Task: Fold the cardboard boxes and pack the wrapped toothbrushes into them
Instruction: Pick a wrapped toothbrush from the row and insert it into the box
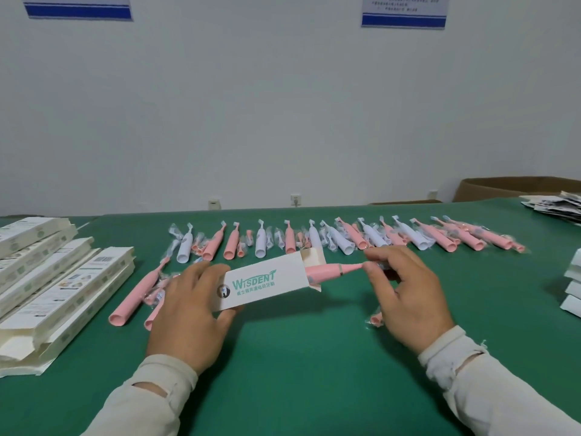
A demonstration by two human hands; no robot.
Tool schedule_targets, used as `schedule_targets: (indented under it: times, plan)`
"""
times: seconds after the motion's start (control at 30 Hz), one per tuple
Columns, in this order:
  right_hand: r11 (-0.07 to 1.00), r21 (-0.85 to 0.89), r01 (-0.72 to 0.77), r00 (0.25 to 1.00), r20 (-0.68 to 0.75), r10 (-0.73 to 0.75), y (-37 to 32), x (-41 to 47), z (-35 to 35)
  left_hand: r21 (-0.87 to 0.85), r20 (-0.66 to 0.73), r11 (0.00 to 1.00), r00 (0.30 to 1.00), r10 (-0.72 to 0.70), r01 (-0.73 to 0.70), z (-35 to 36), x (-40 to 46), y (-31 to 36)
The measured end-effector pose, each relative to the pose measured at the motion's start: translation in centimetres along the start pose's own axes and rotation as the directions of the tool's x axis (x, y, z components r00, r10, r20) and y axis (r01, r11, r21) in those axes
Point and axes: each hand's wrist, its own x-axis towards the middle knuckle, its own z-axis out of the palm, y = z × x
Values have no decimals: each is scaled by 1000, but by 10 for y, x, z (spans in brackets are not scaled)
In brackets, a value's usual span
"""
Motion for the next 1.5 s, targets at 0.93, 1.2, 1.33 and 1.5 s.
schedule_targets:
  times: [0.93,1.2,1.33,1.5]
  plan:
    - [984,154,-85,954,298,35,0,-11,7,-14,109,996,991,84,-83,3,-4,6]
    - [962,228,-149,910,412,43,-7,-16,15,-90,100,982,980,173,-164,6,-7,10]
    - [957,253,-140,870,493,-3,-10,-17,12,-95,89,980,979,185,-176,6,-6,12]
    - [988,-58,-145,941,300,156,7,9,-24,-84,83,988,987,139,-133,6,-3,10]
